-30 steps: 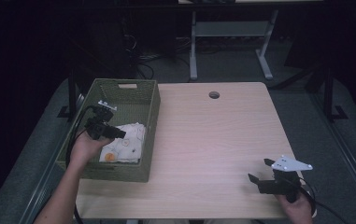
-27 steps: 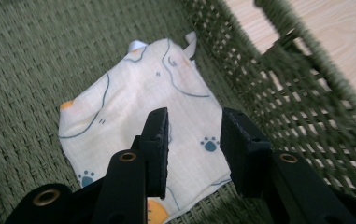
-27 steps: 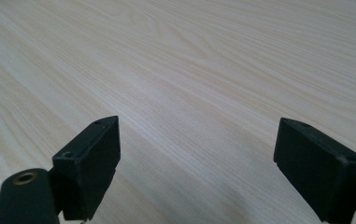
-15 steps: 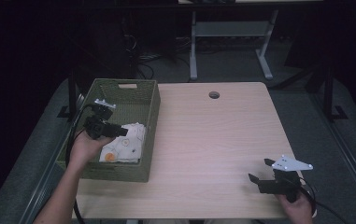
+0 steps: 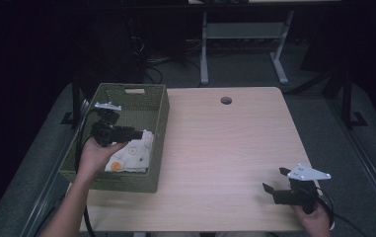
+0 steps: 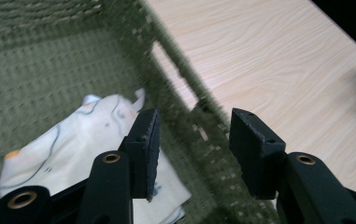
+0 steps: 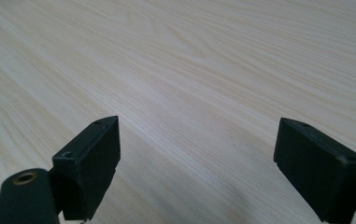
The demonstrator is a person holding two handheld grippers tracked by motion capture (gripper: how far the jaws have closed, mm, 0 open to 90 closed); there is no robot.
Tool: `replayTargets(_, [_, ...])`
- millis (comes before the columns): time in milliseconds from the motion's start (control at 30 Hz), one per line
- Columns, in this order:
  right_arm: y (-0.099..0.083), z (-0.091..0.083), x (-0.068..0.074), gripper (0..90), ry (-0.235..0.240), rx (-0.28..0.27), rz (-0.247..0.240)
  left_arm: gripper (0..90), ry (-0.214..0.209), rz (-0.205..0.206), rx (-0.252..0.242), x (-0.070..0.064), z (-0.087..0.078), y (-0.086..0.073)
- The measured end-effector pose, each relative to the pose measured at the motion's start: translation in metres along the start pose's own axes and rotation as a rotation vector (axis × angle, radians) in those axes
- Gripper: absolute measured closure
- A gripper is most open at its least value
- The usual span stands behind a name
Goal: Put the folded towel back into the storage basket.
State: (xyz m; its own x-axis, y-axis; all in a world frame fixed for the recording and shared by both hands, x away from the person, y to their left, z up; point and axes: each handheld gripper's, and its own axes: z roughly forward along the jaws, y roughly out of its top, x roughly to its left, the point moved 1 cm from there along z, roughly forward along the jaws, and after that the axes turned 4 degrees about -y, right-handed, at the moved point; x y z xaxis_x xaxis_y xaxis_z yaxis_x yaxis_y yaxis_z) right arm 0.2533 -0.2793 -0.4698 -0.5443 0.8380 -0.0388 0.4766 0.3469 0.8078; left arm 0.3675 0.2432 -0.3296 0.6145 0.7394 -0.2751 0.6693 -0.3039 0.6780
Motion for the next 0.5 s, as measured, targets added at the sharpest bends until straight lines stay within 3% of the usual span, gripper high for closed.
replayTargets(67, [0.0, 0.0, 0.0, 14.4, 0.001, -0.001, 0.0, 53.5, -0.029, -0.004, -0.022, -0.004, 0.001, 0.001])
replayTargets(167, [0.0, 0.0, 0.0, 14.4, 0.003, -0.003, 0.0, 53.1, -0.039, 0.005, -0.037, -0.01, 0.002, 0.002])
replayTargets(500, [0.0, 0.0, -0.001, 14.3, 0.004, -0.003, 0.001, 51.3, -0.103, 0.057, -0.085, -0.038, 0.009, 0.008])
